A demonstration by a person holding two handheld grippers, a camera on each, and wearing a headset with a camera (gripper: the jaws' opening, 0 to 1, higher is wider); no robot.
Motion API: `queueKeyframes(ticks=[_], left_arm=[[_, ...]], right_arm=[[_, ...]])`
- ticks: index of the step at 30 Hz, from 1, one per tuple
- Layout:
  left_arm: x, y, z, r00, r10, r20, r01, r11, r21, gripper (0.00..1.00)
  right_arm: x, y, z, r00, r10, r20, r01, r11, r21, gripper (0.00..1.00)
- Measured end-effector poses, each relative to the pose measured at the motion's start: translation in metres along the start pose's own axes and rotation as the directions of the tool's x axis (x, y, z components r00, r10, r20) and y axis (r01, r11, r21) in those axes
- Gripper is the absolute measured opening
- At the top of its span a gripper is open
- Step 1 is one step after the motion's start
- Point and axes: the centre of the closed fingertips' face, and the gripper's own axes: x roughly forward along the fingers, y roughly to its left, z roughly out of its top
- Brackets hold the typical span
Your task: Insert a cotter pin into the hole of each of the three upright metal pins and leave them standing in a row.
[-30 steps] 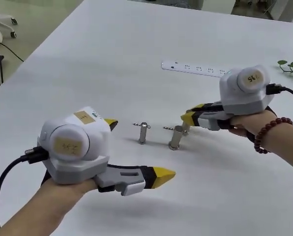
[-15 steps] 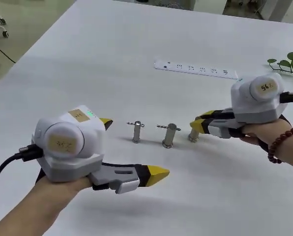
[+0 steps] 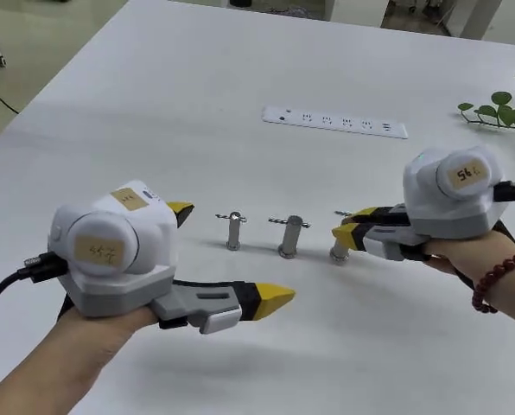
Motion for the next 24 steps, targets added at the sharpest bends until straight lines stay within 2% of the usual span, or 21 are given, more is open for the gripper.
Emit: queueKeyframes(ticks=[4,8,10,15,21,24], left_arm=[[-0.001,0.002,-0.002,1.0,0.003,-0.008,-0.003,1.0,-0.003,0.99],[-0.002,0.004,0.001,0.9999,0.008,0.008,-0.008,1.0,-0.009,0.99],[-0.002,0.004,0.0,0.9999,0.01,0.004,-0.01,1.0,-0.006,0.99],[-0.002,0.003,0.0,1.0,0.006,-0.002,-0.006,1.0,0.001,0.99],[-0.001,0.003,0.003,0.9999,0.006,0.015,-0.006,1.0,-0.007,0.99],[-0.002,0.004,0.004,0.9998,0.007,0.02,-0.007,1.0,-0.006,0.99]], right_arm=[[-0.001,0.006,0.0,1.0,-0.004,0.007,0.004,1.0,0.01,0.08],[0.0,0.013,-0.002,0.9999,-0.008,0.006,0.008,0.999,0.038,0.08],[0.0,0.012,-0.003,0.9999,-0.015,0.007,0.015,0.998,0.058,0.08],[0.002,0.026,-0.003,0.9997,-0.024,0.007,0.023,0.997,0.067,0.08],[0.008,0.037,-0.005,0.9992,-0.039,0.006,0.038,0.996,0.08,0.08],[0.011,0.042,-0.006,0.9994,-0.032,0.012,0.03,0.993,0.117,0.08]])
